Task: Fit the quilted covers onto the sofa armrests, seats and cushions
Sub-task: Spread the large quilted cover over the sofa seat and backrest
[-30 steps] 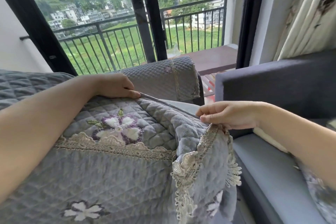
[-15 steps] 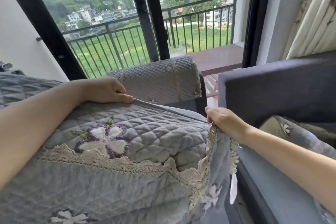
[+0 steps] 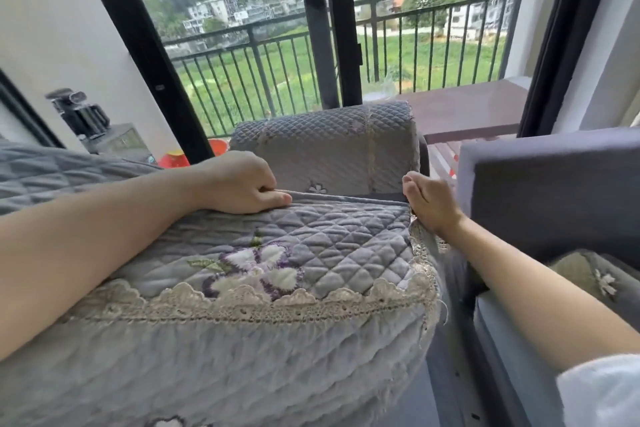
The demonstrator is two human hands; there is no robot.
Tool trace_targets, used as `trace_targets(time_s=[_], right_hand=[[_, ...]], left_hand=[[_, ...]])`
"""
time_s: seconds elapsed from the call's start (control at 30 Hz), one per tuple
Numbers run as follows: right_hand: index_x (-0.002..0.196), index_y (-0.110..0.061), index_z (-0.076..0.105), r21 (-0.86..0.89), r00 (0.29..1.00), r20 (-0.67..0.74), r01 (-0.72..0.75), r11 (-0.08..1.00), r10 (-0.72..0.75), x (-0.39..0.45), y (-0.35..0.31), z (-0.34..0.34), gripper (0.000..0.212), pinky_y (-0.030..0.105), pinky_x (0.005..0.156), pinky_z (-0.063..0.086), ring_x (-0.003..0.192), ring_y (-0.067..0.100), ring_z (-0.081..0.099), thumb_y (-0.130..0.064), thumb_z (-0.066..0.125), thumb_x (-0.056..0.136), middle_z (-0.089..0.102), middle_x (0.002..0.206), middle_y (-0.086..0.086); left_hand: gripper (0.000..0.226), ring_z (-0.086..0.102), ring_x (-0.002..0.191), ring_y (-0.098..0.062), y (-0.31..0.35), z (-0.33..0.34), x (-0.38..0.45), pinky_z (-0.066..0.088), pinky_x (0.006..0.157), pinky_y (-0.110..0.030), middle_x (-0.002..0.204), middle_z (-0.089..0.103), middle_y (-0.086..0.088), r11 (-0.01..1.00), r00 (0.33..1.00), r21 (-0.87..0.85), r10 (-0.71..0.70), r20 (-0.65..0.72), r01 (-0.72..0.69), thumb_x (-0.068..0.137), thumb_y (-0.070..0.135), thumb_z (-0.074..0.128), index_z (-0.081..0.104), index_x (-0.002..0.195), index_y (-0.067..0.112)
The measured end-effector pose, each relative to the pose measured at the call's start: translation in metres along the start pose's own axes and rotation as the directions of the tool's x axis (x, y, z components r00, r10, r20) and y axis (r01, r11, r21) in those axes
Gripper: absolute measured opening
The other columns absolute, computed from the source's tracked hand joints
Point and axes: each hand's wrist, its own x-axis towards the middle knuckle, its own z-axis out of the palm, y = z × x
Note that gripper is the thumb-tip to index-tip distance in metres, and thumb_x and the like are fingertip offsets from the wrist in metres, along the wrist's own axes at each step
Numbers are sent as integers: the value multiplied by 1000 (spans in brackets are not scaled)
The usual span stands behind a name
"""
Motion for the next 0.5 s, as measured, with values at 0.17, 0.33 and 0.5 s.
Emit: trace_targets(time_s=[0.17,0.33,0.5], right_hand=[[47,-17,36,180,977,155,-174,968,147,36,8,32,36,29,58,32,49,8,39,-29,39,81,40,47,-2],[40,-14,49,405,818,510,-501,765,266,34,2,51,54,20,51,34,34,1,39,-22,48,93,45,36,-9],[56,-12,67,362,697,687,-574,735,206,26,-8,53,62,26,65,49,54,12,60,-71,74,40,65,58,2]], left_hand=[[54,42,58,-17,4,4,10,31,56,-28,51,41,3,996,999,90,-23,47,19,93,46,39,35,47,17],[55,38,47,-12,-27,4,6,29,44,-20,49,42,-1,990,993,-75,-119,23,120,90,44,48,41,46,12],[45,50,53,-11,-56,4,6,39,53,-20,58,57,2,904,962,-343,-207,176,257,89,44,48,60,57,13]])
